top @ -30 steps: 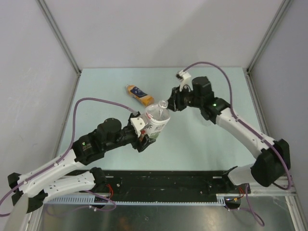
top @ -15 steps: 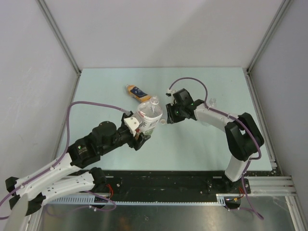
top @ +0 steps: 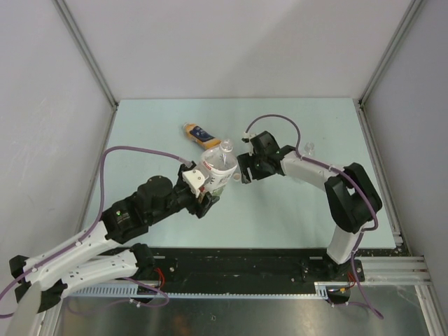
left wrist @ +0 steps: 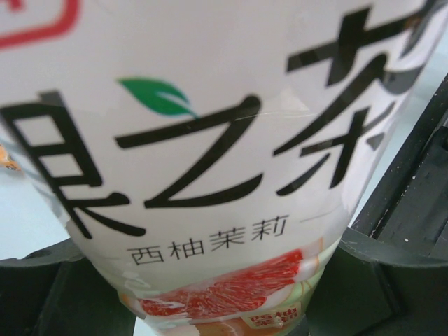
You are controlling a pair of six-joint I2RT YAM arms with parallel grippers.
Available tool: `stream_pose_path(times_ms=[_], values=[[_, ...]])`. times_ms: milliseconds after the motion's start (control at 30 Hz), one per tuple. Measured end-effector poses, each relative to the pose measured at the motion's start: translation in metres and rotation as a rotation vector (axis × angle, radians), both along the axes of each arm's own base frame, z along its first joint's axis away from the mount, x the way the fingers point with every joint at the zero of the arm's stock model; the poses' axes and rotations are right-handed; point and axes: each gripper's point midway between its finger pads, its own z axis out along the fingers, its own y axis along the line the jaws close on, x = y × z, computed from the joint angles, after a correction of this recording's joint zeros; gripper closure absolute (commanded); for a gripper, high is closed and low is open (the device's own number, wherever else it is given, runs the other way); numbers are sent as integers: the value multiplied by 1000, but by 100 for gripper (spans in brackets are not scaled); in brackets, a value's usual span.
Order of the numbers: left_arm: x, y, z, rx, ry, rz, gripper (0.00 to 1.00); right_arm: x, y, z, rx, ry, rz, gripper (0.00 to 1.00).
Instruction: Unscrew the bottle caps
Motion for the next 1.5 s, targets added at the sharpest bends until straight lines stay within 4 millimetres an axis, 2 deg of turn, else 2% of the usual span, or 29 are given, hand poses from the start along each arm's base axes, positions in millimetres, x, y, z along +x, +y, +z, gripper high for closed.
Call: stream_pose_path(times_ms=[200, 333, 467, 700, 833, 1133, 1300, 1400, 1500], values=[[1, -1, -2, 8, 3, 5, 99, 2, -2, 25, 16, -60, 0, 16], [2, 0, -2, 9, 2, 7, 99, 3, -2, 58, 61, -129, 4, 9], [2, 0, -2, 9, 3, 9, 98, 0, -4, 102, 126, -215, 7, 4], [2, -1, -4, 14, 7, 7, 96, -17, -17, 198, 326, -387, 63, 1], [2, -3, -7, 21, 15, 3, 95, -38, -21, 249, 457, -478, 149, 1], [-1, -9, -12, 23, 43, -25, 95, -110, -5, 332, 726, -621, 472, 1], [-5, -15, -16, 27, 65, -54, 95, -129, -1, 363, 834, -668, 547, 1], [-6, -19, -19, 31, 77, -70, 95, -130, 5, 371, 885, -658, 567, 1], [-8, -24, -21, 32, 94, -89, 95, -128, 14, 371, 915, -629, 573, 2]])
